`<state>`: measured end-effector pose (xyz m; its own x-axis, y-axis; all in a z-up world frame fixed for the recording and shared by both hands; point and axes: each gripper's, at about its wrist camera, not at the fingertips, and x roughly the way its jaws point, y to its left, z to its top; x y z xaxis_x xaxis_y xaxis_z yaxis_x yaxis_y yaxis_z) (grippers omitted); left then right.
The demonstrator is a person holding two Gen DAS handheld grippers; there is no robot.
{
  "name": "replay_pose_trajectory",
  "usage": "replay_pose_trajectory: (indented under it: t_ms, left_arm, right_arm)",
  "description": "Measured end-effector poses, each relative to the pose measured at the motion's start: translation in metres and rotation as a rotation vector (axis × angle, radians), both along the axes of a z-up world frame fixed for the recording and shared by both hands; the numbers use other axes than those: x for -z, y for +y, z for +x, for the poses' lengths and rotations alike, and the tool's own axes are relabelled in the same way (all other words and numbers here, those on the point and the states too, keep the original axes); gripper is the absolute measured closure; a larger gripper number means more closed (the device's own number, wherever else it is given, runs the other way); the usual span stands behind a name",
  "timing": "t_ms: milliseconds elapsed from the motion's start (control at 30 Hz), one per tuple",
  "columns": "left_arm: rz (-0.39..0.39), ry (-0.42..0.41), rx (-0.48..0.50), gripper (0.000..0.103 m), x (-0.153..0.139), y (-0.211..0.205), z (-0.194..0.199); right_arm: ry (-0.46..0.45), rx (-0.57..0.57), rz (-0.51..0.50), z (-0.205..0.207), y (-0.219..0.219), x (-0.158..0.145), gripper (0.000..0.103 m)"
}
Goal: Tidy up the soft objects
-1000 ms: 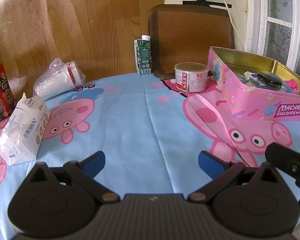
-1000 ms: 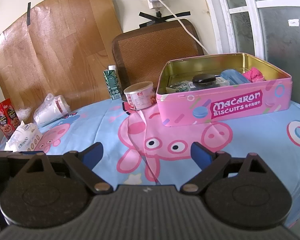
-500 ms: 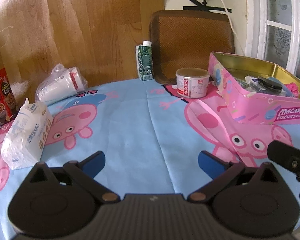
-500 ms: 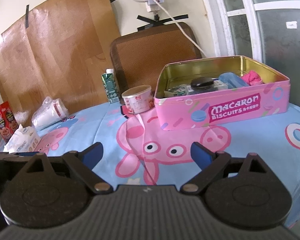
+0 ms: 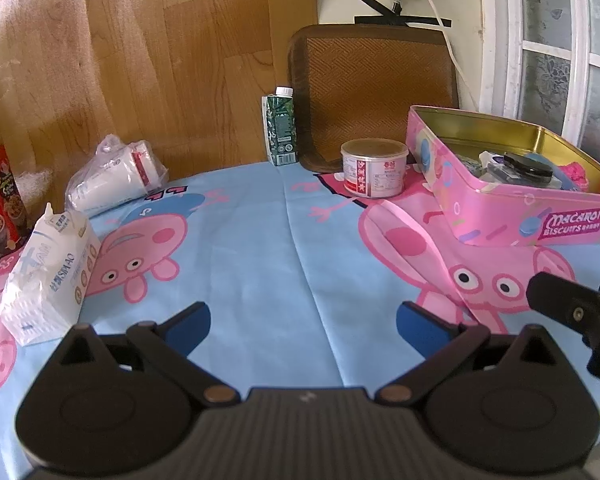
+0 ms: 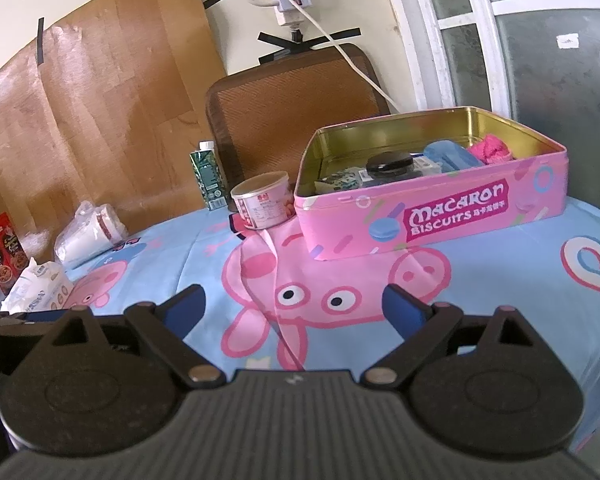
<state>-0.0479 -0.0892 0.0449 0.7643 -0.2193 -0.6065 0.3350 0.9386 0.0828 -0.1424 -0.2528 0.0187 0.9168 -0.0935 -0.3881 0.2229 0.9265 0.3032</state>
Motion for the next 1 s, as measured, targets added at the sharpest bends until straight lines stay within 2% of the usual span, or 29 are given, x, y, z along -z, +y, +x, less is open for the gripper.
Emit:
replay_pose_trajectory:
  t_ms: [833,1000]
  left_arm:
    - [-0.017,0.033,0.023,0.0,0.0062,0.002,0.0016]
    - [-0.022,0.009,0.036,0.0,0.0046,0.0037,0.0014]
  right_arm:
    - [0.009,-0.004,0.001,0.0015,0.0004,0.0027,0.006]
    - [0.014,-0.01,-0.01,0.0039,0.0022,0.0032,0.006]
